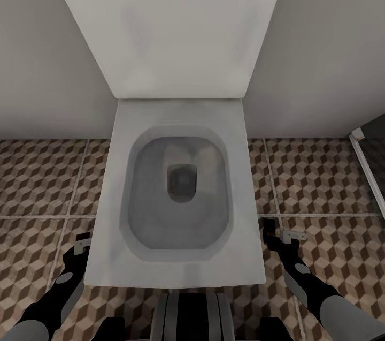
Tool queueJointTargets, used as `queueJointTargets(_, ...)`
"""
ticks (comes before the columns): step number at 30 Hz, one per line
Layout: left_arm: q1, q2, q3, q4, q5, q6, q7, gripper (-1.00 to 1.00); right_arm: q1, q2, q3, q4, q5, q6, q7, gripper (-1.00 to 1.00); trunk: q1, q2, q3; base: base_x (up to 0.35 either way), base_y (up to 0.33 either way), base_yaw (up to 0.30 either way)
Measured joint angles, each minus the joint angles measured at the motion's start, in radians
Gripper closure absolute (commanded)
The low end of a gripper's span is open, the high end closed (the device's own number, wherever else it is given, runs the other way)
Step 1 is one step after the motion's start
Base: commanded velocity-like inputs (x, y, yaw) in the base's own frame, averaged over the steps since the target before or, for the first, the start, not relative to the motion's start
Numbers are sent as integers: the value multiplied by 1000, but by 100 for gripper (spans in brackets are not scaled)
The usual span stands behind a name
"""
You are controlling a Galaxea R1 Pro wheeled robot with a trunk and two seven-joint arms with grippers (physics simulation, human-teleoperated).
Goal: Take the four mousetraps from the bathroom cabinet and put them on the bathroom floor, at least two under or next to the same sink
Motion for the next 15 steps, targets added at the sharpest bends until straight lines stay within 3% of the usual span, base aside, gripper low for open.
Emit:
queueJointTargets(8, 0, 0, 0, 0, 0, 0, 0, 100, 0, 0, 0, 0, 0, 0, 0, -100, 0, 0, 0, 0, 0, 0)
queueJointTargets(9, 0, 0, 0, 0, 0, 0, 0, -100, 0, 0, 1, 0, 0, 0, 0, -100, 0, 0, 0, 0, 0, 0)
queueJointTargets(15, 0, 0, 0, 0, -3, 0, 2, -100, 0, 0, 1, 0, 0, 0, 0, -100, 0, 0, 0, 0, 0, 0)
